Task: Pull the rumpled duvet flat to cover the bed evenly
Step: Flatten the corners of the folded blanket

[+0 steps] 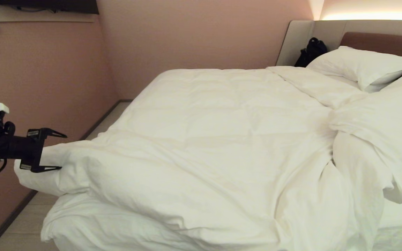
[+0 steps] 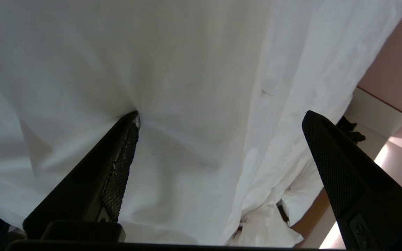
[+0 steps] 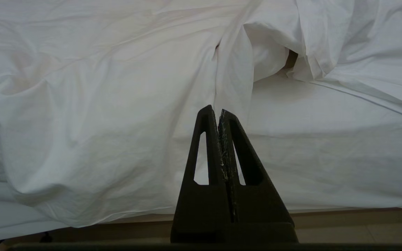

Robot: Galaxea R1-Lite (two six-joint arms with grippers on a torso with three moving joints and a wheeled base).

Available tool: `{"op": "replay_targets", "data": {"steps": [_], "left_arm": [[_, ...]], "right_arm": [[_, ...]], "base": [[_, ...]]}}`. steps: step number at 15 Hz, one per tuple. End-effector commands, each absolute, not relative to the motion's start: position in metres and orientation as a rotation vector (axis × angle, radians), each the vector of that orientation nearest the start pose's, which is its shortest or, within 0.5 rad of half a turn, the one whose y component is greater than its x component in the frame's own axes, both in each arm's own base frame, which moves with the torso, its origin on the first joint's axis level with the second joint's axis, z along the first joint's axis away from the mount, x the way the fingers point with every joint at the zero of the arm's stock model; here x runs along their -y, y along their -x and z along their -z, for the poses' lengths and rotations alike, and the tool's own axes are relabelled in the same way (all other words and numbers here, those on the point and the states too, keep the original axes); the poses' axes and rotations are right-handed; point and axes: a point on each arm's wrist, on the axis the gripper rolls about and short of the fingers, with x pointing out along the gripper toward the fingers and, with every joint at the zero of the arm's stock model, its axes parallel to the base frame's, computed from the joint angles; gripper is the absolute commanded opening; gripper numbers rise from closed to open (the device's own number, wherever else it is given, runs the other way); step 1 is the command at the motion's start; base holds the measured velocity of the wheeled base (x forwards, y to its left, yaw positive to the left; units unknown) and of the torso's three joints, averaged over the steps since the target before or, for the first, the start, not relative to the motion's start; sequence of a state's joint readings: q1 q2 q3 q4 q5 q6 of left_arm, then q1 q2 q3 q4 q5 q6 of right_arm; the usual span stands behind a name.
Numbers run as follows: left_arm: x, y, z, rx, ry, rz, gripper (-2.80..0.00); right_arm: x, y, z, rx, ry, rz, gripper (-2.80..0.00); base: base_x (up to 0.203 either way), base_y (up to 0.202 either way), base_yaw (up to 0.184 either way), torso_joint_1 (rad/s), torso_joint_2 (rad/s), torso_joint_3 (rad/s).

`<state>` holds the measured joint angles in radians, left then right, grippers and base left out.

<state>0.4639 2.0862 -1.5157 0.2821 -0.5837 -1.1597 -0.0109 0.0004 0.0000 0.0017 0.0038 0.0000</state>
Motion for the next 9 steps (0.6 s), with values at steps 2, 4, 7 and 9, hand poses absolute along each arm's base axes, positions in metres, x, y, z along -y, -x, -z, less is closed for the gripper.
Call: {"op": "replay_targets", "data": {"steps": [2, 4, 7, 9], "left_arm": [[-0.167, -0.376, -0.146, -0.798, 1.534, -0.375, 0.00], [-0.163, -0.387, -0.135, -0.856, 1.523, -0.430, 0.00], [-0.160, -0.393, -0.127, -0.900, 1.501, -0.471, 0.00], [-0.160, -0.392, -0.130, -0.910, 1.492, -0.470, 0.00]], "right_arm": [[0.000, 0.023, -0.075, -0.002, 0.000, 0.006, -2.80], [0.000, 0.023, -0.075, -0.002, 0.000, 0.006, -2.80], [0.000, 0.023, -0.075, -0.003, 0.000, 0.006, -2.80], [0.000, 0.023, -0.075, -0.002, 0.000, 0.006, -2.80]], "base": [[0.000, 0.000, 0.000, 0.000, 0.00, 0.000], [0.000, 0.000, 0.000, 0.000, 0.00, 0.000], [0.000, 0.000, 0.000, 0.000, 0.00, 0.000], [0.000, 0.000, 0.000, 0.000, 0.00, 0.000]]}}
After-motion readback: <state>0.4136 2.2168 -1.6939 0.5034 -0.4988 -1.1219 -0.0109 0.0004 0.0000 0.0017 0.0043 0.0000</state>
